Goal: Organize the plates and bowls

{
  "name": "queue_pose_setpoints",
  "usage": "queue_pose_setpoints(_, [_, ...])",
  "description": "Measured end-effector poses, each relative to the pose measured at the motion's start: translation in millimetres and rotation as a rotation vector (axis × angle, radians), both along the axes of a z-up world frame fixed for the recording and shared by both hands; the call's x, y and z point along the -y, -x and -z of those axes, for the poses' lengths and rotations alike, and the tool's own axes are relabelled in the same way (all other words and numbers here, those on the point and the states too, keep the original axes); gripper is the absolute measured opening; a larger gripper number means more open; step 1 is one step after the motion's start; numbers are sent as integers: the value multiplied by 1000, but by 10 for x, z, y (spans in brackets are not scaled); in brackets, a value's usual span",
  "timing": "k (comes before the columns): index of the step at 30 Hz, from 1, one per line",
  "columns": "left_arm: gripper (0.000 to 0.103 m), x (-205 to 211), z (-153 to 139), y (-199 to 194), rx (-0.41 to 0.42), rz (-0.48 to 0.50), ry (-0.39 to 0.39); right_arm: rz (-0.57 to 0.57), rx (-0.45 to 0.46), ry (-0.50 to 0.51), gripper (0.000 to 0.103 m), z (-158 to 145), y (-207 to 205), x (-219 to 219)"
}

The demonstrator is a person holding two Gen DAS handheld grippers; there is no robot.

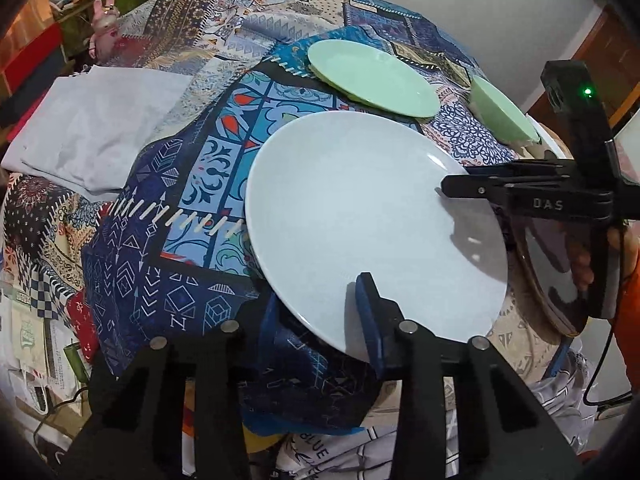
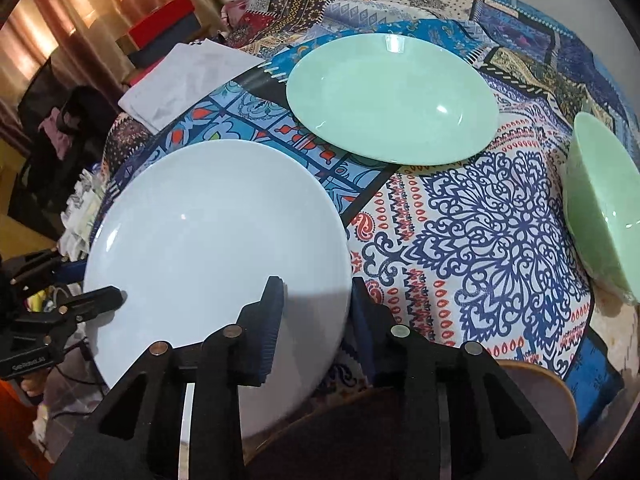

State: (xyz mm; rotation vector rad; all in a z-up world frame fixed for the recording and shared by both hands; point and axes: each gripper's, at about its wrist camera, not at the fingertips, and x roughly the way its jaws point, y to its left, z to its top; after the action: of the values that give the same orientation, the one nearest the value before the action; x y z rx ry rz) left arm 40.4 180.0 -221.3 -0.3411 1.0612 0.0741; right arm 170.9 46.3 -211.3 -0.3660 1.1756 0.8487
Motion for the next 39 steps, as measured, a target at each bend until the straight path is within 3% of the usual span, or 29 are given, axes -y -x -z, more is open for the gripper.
queue_pose_setpoints(10, [38, -18, -21, -20, -8, -44, 27, 52, -18, -36, 30, -34, -19, 32])
queue_pose_setpoints(19, [38, -63, -97, 0, 13, -81, 62, 91, 39, -110, 30, -255, 27, 91])
queue_pose_setpoints(24, [38, -23, -229, -12, 47, -83, 19, 103, 72, -134, 30, -351, 70, 136])
queue_pose_setpoints(39, [38, 255, -575, -38, 123, -26, -15, 177, 140, -201, 30, -670, 226, 587])
